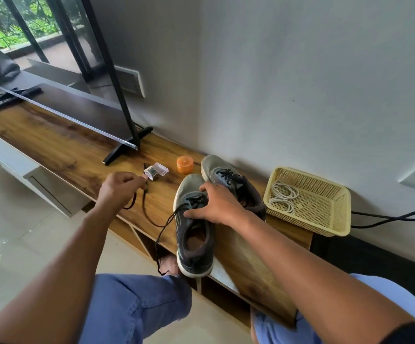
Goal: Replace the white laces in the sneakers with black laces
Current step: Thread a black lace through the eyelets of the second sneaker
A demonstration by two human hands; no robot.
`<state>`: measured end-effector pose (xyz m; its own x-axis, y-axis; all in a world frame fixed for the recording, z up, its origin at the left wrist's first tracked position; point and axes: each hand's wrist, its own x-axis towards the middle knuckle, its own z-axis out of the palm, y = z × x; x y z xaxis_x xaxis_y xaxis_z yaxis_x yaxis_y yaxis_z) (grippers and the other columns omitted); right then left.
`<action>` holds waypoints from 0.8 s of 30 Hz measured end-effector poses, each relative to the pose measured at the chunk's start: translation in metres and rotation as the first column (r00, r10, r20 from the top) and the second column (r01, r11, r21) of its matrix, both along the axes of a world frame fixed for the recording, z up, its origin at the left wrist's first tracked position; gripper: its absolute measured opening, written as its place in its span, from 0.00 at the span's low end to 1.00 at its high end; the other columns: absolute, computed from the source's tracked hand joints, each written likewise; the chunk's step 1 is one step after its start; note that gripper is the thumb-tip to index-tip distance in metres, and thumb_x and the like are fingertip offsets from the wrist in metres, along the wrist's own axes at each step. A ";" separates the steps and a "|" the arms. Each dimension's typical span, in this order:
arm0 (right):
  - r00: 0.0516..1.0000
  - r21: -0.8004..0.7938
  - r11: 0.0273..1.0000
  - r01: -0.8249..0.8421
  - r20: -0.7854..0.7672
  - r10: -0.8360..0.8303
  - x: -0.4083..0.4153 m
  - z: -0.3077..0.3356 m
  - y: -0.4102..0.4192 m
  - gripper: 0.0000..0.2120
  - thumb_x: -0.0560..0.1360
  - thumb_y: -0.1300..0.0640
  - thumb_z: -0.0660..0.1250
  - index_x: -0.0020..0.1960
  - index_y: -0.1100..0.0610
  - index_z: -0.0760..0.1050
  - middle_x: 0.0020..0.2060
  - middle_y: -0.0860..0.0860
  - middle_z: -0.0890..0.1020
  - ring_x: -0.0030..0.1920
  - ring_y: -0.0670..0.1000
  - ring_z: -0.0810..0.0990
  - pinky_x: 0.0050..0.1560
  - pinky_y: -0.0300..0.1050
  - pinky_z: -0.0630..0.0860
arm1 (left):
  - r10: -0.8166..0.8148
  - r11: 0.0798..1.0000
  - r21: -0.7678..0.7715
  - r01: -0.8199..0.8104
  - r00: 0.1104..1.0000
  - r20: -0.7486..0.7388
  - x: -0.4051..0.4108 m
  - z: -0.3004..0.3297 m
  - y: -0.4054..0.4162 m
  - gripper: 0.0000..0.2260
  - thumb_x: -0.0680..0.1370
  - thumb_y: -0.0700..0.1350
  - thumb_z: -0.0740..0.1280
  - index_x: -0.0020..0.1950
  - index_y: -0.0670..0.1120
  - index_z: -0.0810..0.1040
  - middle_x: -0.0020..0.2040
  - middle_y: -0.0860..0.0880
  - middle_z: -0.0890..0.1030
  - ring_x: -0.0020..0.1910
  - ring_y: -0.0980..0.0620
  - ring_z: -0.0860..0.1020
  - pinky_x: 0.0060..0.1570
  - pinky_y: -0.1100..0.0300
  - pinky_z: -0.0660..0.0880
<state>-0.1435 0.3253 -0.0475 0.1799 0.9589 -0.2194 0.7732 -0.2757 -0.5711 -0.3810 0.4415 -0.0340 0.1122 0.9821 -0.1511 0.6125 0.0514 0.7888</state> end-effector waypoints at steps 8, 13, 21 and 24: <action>0.986 -0.120 0.988 -0.096 -0.148 0.077 0.015 0.018 -0.008 0.33 0.70 0.48 0.81 0.71 0.52 0.72 0.64 0.49 0.77 0.63 0.51 0.78 0.63 0.47 0.77 | -0.049 0.958 0.273 0.091 0.986 -0.158 0.023 0.026 -0.011 0.24 0.84 0.63 0.57 0.74 0.52 0.69 0.58 0.46 0.79 0.60 0.43 0.75 0.57 0.45 0.70; 0.972 0.285 0.956 0.067 -0.236 0.002 0.011 0.023 -0.011 0.08 0.78 0.56 0.73 0.58 0.53 0.83 0.50 0.44 0.84 0.50 0.43 0.82 0.54 0.39 0.78 | -0.316 0.946 0.031 0.321 0.903 0.290 0.056 0.034 -0.032 0.28 0.84 0.68 0.45 0.78 0.55 0.63 0.69 0.48 0.81 0.53 0.49 0.77 0.48 0.54 0.71; 0.910 0.409 0.881 0.237 -0.412 -0.054 -0.001 0.029 0.002 0.04 0.74 0.57 0.78 0.44 0.52 0.83 0.38 0.48 0.86 0.40 0.48 0.86 0.49 0.53 0.84 | -0.427 0.830 -0.071 0.553 0.713 0.557 0.102 0.063 -0.080 0.30 0.85 0.62 0.35 0.83 0.50 0.52 0.45 0.56 0.86 0.51 0.64 0.82 0.66 0.57 0.71; 0.905 0.384 0.893 0.234 -0.422 -0.055 0.004 0.029 0.000 0.03 0.74 0.59 0.78 0.44 0.53 0.85 0.38 0.48 0.87 0.41 0.48 0.86 0.51 0.54 0.84 | -0.404 0.819 -0.080 0.568 0.671 0.622 0.109 0.064 -0.083 0.29 0.85 0.62 0.35 0.73 0.63 0.72 0.48 0.54 0.88 0.52 0.65 0.83 0.68 0.56 0.70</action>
